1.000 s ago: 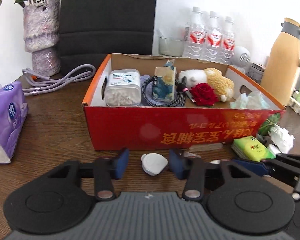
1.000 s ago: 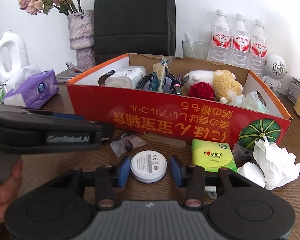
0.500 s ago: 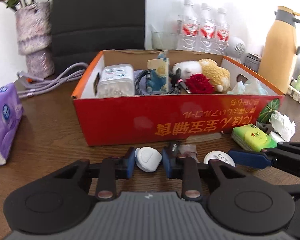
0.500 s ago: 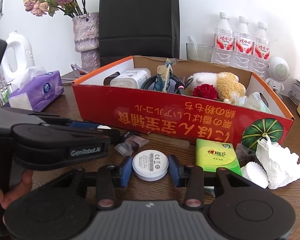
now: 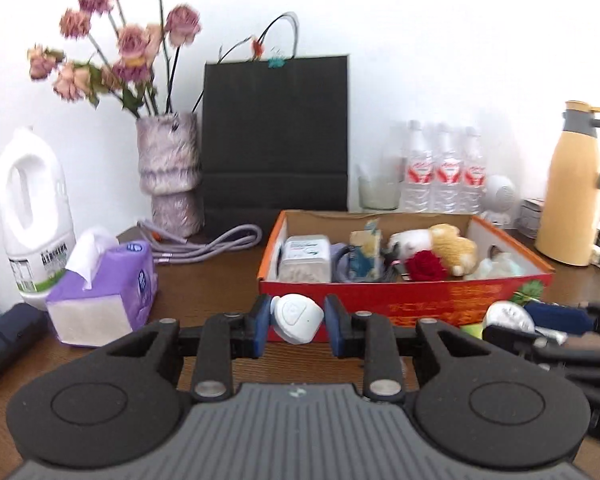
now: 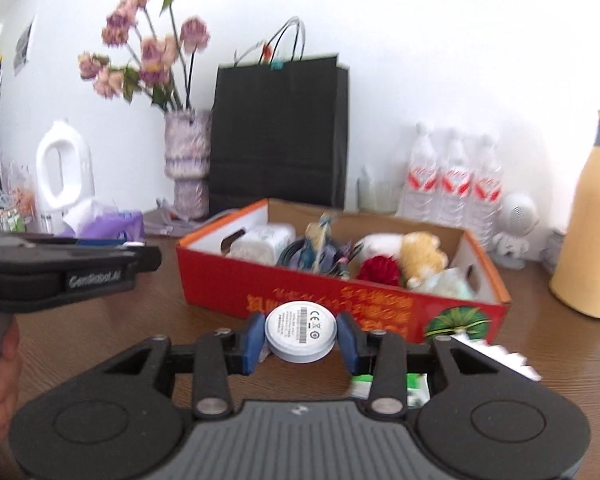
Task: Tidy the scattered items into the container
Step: 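Grasp small white item with left tool while right tool grasps white round tin, drop both into box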
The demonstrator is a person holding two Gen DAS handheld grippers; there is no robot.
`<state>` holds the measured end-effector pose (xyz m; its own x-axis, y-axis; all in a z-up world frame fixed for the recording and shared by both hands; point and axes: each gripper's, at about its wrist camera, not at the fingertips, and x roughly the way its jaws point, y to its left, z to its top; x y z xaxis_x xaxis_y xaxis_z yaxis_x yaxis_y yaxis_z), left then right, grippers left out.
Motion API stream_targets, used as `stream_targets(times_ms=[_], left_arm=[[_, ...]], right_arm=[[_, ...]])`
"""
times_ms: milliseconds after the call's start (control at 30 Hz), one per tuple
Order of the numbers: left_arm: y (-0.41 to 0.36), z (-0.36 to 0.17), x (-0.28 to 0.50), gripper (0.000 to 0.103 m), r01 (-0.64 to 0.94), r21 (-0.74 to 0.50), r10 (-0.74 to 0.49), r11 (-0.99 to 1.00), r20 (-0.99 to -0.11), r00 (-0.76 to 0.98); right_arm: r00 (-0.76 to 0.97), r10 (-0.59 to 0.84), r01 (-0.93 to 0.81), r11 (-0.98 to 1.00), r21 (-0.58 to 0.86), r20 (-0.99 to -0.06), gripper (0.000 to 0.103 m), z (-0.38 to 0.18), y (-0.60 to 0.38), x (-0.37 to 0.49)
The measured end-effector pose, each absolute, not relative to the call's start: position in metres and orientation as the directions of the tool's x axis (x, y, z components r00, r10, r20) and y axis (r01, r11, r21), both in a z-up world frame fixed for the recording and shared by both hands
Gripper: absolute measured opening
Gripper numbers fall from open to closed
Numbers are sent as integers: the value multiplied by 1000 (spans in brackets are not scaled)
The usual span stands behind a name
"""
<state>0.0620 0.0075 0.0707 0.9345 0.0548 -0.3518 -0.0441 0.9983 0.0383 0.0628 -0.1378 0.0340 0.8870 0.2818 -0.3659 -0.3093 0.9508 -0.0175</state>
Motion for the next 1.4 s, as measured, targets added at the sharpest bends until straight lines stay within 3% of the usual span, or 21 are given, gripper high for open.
stream_targets(times_ms=[167, 267, 500, 633, 767, 967, 1033, 1100, 1167, 1267, 1400], left_arm=[[-15, 64, -10, 30, -27, 84, 48, 996, -261, 964], [-17, 58, -50, 30, -30, 45, 40, 999, -266, 963], [-11, 62, -89, 30, -43, 31, 49, 999, -239, 970], [-10, 72, -58, 30, -10, 44, 19, 999, -207, 978], [-6, 101, 12, 30, 66, 31, -62, 997, -109, 992], [-11, 154, 126, 30, 48, 81, -41, 996, -88, 995], [-5, 161, 152, 30, 60, 22, -56, 998, -139, 989], [1, 166, 177, 30, 74, -11, -74, 997, -238, 968], [7, 171, 210, 30, 128, -17, -124, 992, -401, 908], [11, 161, 262, 30, 188, -5, -147, 982, -646, 749], [12, 123, 307, 30, 194, 2, -116, 981, -795, 595]], right_arm=[[932, 231, -260, 963, -70, -279, 38, 47, -166, 0], [944, 225, -248, 966, -69, -241, 38, 44, -177, -40], [940, 226, -247, 968, -52, -254, 38, 29, -184, -87], [944, 237, -250, 968, -29, -231, 38, 41, -186, -64], [955, 257, -261, 965, -5, -150, 38, 69, -190, -9], [967, 239, -240, 971, 4, -91, 38, 134, -192, 104], [963, 247, -249, 968, -9, -108, 38, 148, -191, 128], [933, 307, -305, 952, 40, -187, 38, 158, -195, 156], [838, 405, -365, 914, 175, -366, 38, 162, -202, 200], [698, 412, -319, 911, 262, -586, 38, 157, -203, 259], [565, 382, -258, 924, 283, -731, 38, 130, -191, 315]])
